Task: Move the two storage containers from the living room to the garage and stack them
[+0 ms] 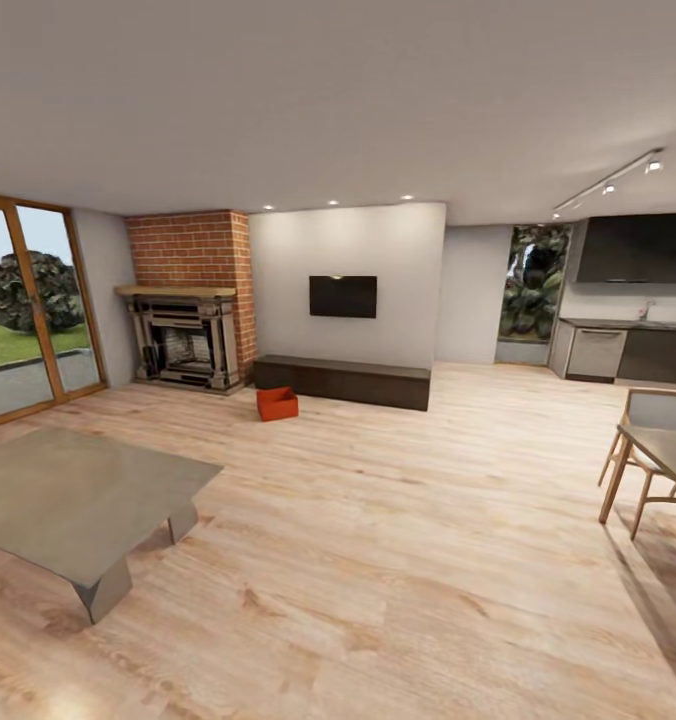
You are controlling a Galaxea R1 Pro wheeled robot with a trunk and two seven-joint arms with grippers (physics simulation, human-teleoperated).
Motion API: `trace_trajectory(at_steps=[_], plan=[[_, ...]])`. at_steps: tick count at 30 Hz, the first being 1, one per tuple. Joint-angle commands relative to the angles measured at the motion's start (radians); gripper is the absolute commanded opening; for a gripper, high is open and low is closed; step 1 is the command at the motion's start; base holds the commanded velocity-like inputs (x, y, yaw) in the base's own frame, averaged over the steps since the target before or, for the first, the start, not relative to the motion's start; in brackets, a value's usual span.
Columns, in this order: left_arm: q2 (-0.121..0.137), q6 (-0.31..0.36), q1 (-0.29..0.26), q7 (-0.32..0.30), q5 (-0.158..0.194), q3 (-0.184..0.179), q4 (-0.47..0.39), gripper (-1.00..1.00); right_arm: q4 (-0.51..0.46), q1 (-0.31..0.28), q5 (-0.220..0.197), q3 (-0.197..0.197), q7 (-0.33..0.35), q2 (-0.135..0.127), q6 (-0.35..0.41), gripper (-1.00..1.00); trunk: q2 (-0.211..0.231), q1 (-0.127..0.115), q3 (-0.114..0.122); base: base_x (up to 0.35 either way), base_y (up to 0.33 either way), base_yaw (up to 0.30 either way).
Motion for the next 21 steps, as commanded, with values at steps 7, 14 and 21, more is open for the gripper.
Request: trace_trajectory(at_steps=[7, 14, 21], plan=[[0.000, 0.004, 0.000, 0.001, 0.010, 0.003, 0.000, 1.00, 0.003, -0.001, -0.002, 0.007, -0.001, 0.000, -0.005, 1.00, 0.000, 0.001, 0.000, 0.324, 0.000, 0.000], [0.000, 0.004, 0.000, 0.001, 0.010, 0.003, 0.000, 1.00, 0.003, -0.001, -0.002, 0.007, -0.001, 0.000, -0.005, 1.00, 0.000, 0.001, 0.000, 0.324, 0.000, 0.000], [0.000, 0.004, 0.000, 0.001, 0.011, 0.003, 0.000, 1.00, 0.003, -0.001, -0.003, 0.007, -0.001, -0.001, -0.005, 1.00, 0.000, 0.001, 0.000, 0.324, 0.000, 0.000]])
